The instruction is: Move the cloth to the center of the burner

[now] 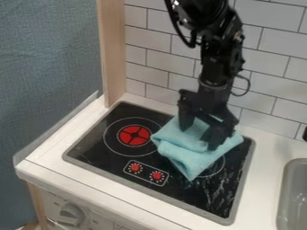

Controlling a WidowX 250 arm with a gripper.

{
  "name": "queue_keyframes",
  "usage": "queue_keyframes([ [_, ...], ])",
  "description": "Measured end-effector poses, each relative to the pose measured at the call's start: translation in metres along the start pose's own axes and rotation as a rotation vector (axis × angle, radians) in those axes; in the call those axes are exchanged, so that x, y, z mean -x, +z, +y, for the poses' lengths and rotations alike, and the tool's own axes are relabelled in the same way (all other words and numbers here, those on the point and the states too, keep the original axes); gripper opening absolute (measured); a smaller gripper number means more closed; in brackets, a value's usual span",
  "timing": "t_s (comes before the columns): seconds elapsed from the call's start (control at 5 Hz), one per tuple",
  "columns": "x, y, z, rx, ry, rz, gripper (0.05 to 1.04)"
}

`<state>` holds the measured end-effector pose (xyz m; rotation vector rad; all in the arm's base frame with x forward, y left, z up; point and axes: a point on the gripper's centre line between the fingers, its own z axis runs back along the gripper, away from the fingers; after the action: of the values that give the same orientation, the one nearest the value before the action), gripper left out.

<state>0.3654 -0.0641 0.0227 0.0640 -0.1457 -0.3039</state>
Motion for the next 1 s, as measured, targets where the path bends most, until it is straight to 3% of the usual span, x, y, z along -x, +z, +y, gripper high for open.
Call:
queue_keyframes([
  [0.4,0.012,-0.025,0.006,0.03,0.1,0.063,0.998],
  [1.0,0.06,-0.026,0.02,-0.012,0.113,0.133,0.998],
])
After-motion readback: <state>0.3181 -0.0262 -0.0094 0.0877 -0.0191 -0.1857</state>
